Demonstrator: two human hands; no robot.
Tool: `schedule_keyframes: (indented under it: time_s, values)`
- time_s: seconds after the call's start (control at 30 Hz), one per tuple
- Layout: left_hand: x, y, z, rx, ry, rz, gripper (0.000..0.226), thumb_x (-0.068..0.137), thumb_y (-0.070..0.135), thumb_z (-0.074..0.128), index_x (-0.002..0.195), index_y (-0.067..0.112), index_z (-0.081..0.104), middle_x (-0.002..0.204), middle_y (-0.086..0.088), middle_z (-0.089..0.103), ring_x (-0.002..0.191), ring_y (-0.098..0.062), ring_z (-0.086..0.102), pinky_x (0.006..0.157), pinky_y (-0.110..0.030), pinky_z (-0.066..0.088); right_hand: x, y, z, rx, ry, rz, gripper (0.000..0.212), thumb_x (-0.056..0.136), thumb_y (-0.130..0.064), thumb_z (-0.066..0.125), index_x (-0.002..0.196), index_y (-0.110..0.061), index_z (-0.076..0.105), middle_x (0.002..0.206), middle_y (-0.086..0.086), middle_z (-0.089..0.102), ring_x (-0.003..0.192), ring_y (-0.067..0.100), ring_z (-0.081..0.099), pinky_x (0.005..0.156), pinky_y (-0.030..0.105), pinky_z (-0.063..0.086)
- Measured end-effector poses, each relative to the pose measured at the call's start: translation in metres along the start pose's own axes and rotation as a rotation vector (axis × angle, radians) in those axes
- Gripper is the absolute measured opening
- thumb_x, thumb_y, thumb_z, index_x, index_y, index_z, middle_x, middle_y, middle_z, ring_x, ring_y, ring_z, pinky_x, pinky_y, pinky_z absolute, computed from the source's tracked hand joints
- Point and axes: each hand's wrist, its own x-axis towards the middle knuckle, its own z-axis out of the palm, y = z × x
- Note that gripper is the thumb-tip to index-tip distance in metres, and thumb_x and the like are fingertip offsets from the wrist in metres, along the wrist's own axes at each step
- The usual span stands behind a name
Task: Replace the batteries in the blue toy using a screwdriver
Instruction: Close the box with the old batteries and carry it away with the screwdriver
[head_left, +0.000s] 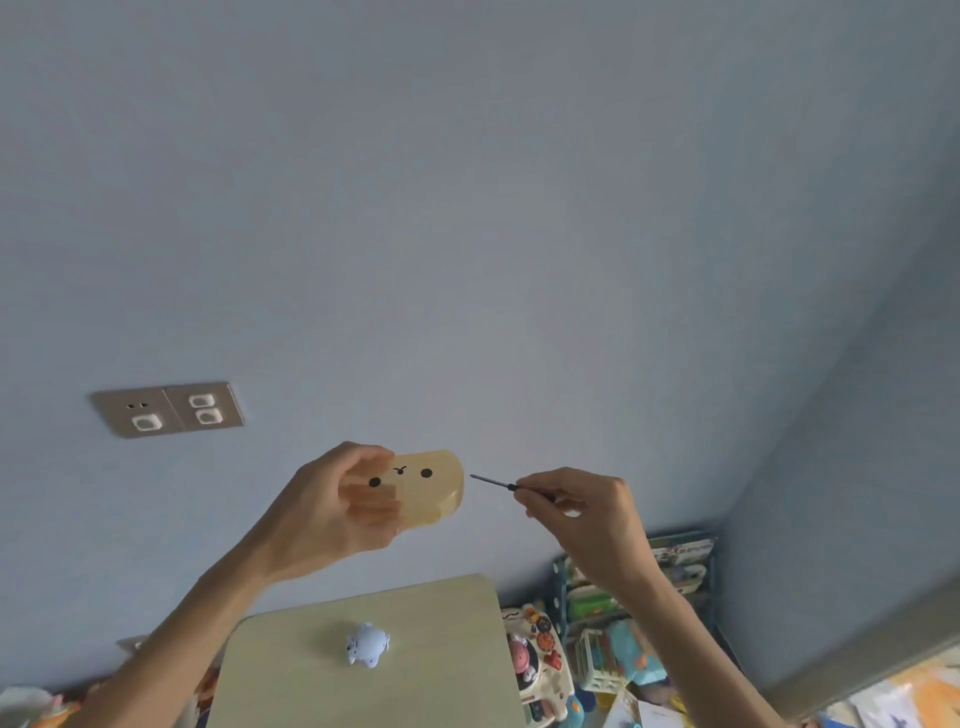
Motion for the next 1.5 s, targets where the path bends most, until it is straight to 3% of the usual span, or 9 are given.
schedule_keyframes:
  time_s: [0.1, 0.43, 0.73, 0.8, 0.9, 1.03, 1.17, 1.27, 1.5]
  values:
    - [0.000, 0.022, -0.003, 0.019, -0.069, 0.072, 0.071, 0.071, -0.001, 0.094, 0.129, 0.028, 0.064, 0.131, 0.001, 0.069, 0.100, -0.018, 0.081, 0.077, -0.029, 0.067, -0.010, -0.019, -0.023, -0.030, 0.090, -0.013, 0.011, 0.088, -0.010, 0.084, 0.095, -0.017, 0.086, 0.086, -0.012, 0.083, 0.075, 0.015, 0.079, 0.076, 0.039, 0.065]
    - [0.024, 0.116, 0.066, 0.030, -0.385, 0.397, 0.072, 0.072, 0.006, 0.094, 0.133, 0.029, 0.062, 0.127, 0.011, 0.070, 0.105, -0.004, 0.078, 0.083, -0.021, 0.064, -0.127, -0.060, -0.130, -0.182, 0.547, 0.146, 0.023, 0.086, -0.008, 0.085, 0.089, -0.031, 0.084, 0.080, -0.017, 0.083, 0.072, 0.005, 0.079, 0.077, 0.019, 0.063]
    - [-0.011, 0.217, 0.240, 0.034, -0.764, 0.762, 0.079, 0.067, 0.024, 0.098, 0.136, 0.031, 0.060, 0.127, 0.013, 0.072, 0.114, -0.008, 0.073, 0.094, -0.021, 0.062, -0.305, -0.084, -0.209, -0.420, 0.925, 0.435, 0.022, 0.087, -0.008, 0.084, 0.085, -0.030, 0.084, 0.077, -0.009, 0.082, 0.070, 0.012, 0.080, 0.078, 0.042, 0.065]
    - [-0.028, 0.242, 0.279, 0.032, -0.833, 0.832, 0.077, 0.071, 0.024, 0.097, 0.138, 0.030, 0.059, 0.126, 0.012, 0.072, 0.113, -0.007, 0.072, 0.092, -0.016, 0.060, -0.339, -0.086, -0.229, -0.506, 0.953, 0.509, 0.023, 0.089, -0.013, 0.081, 0.082, -0.035, 0.081, 0.078, -0.008, 0.081, 0.072, 0.020, 0.079, 0.080, 0.050, 0.063]
    - [-0.052, 0.278, 0.336, 0.031, -0.919, 0.918, 0.078, 0.070, 0.034, 0.095, 0.139, 0.030, 0.058, 0.128, 0.012, 0.072, 0.116, -0.008, 0.072, 0.099, -0.028, 0.062, -0.383, -0.091, -0.260, -0.560, 1.009, 0.555, 0.038, 0.090, -0.018, 0.081, 0.076, -0.053, 0.076, 0.082, -0.017, 0.080, 0.075, 0.017, 0.080, 0.084, 0.052, 0.060]
    - [-0.082, 0.325, 0.415, 0.027, -0.987, 0.995, 0.084, 0.066, 0.044, 0.092, 0.141, 0.027, 0.058, 0.129, 0.012, 0.073, 0.115, -0.006, 0.073, 0.101, -0.035, 0.062, -0.441, -0.080, -0.311, -0.653, 1.078, 0.548, 0.026, 0.092, -0.020, 0.079, 0.093, -0.045, 0.071, 0.084, -0.015, 0.079, 0.075, 0.019, 0.079, 0.082, 0.054, 0.060]
    - [-0.112, 0.371, 0.492, 0.008, -1.018, 1.038, 0.090, 0.064, 0.055, 0.087, 0.143, 0.022, 0.057, 0.129, 0.015, 0.070, 0.112, 0.009, 0.069, 0.097, -0.020, 0.060, -0.490, -0.059, -0.373, -0.635, 1.184, 0.585, 0.011, 0.089, -0.022, 0.079, 0.088, -0.033, 0.078, 0.073, -0.009, 0.079, 0.072, 0.021, 0.078, 0.081, 0.051, 0.061]
    - [-0.128, 0.402, 0.545, -0.014, -1.029, 1.048, 0.092, 0.065, 0.052, 0.089, 0.144, 0.018, 0.056, 0.130, 0.007, 0.070, 0.112, 0.001, 0.070, 0.087, -0.010, 0.058, -0.517, -0.043, -0.419, -0.672, 1.192, 0.599, 0.008, 0.089, -0.020, 0.079, 0.087, -0.027, 0.078, 0.072, -0.007, 0.078, 0.071, 0.021, 0.076, 0.079, 0.048, 0.060]
    - [-0.129, 0.463, 0.652, -0.015, -1.052, 1.052, 0.088, 0.067, 0.047, 0.092, 0.143, 0.021, 0.056, 0.134, 0.004, 0.071, 0.117, -0.011, 0.073, 0.096, -0.031, 0.065, -0.554, 0.016, -0.520, -0.573, 1.226, 0.631, 0.024, 0.089, -0.018, 0.082, 0.094, -0.041, 0.075, 0.074, -0.012, 0.080, 0.071, 0.015, 0.080, 0.081, 0.052, 0.063]
